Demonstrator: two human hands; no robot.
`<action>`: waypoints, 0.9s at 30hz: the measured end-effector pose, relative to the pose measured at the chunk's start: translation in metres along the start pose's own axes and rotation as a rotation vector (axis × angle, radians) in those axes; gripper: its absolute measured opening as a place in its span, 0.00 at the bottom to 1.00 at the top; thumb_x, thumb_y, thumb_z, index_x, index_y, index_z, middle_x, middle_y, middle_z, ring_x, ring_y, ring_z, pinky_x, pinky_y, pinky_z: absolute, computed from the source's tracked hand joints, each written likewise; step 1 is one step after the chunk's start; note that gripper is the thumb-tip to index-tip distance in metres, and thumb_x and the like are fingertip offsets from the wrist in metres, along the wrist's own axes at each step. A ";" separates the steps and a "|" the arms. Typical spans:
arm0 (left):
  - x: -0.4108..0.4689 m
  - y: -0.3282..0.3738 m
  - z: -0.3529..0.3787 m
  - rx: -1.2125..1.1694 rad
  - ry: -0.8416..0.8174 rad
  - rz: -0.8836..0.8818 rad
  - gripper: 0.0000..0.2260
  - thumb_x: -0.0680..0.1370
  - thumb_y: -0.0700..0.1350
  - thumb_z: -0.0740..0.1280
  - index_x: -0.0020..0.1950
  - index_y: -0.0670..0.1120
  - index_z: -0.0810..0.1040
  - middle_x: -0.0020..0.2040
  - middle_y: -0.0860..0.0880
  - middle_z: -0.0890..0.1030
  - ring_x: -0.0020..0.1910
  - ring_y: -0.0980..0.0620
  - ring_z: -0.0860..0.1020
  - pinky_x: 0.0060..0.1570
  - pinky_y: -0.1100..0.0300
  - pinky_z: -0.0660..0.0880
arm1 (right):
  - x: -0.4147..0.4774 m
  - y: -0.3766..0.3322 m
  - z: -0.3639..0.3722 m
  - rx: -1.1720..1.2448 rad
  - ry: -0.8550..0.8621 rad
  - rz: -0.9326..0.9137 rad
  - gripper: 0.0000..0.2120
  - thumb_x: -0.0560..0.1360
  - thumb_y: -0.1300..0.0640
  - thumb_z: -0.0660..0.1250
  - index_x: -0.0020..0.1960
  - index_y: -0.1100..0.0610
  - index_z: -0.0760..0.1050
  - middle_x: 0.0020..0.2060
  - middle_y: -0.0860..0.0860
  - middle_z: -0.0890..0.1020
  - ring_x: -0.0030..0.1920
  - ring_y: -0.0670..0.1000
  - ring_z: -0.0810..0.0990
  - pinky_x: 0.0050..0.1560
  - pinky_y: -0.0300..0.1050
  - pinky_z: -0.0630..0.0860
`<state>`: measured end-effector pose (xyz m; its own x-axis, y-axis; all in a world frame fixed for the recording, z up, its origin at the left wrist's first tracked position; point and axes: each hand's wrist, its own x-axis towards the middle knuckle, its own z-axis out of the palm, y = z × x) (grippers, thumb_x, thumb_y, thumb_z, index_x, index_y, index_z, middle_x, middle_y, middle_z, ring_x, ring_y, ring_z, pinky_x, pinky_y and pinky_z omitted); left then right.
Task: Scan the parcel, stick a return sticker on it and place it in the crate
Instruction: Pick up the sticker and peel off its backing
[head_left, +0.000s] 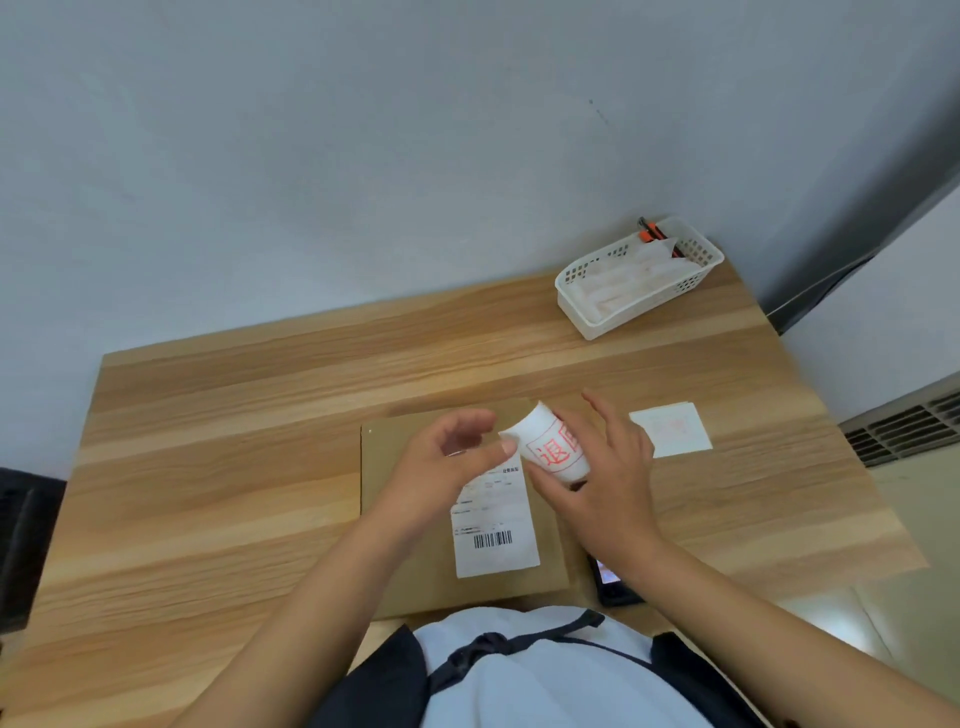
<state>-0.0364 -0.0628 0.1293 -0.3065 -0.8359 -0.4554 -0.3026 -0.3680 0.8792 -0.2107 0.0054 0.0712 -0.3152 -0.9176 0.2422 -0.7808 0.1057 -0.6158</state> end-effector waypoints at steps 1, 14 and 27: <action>-0.003 0.004 -0.002 -0.053 -0.011 0.012 0.14 0.72 0.45 0.76 0.56 0.46 0.82 0.53 0.52 0.84 0.51 0.56 0.82 0.47 0.67 0.75 | -0.001 -0.010 -0.001 -0.001 0.023 -0.035 0.29 0.67 0.40 0.71 0.64 0.54 0.78 0.68 0.58 0.75 0.66 0.58 0.75 0.63 0.66 0.68; -0.041 0.007 -0.076 -0.545 -0.034 0.107 0.11 0.74 0.32 0.69 0.36 0.45 0.74 0.40 0.40 0.85 0.39 0.45 0.84 0.36 0.56 0.81 | -0.014 -0.091 -0.030 0.582 -0.209 0.368 0.34 0.66 0.50 0.80 0.69 0.47 0.72 0.59 0.43 0.82 0.64 0.42 0.77 0.64 0.44 0.70; -0.077 0.007 -0.128 -0.565 -0.112 0.171 0.08 0.67 0.37 0.71 0.41 0.44 0.74 0.43 0.39 0.86 0.39 0.43 0.85 0.31 0.54 0.81 | -0.025 -0.168 -0.052 1.106 -0.220 0.540 0.08 0.66 0.60 0.74 0.45 0.60 0.81 0.44 0.58 0.85 0.50 0.56 0.81 0.63 0.57 0.72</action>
<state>0.1009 -0.0530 0.1885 -0.4107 -0.8659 -0.2857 0.2765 -0.4168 0.8659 -0.0995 0.0308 0.2070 -0.2736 -0.9132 -0.3019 0.3246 0.2078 -0.9228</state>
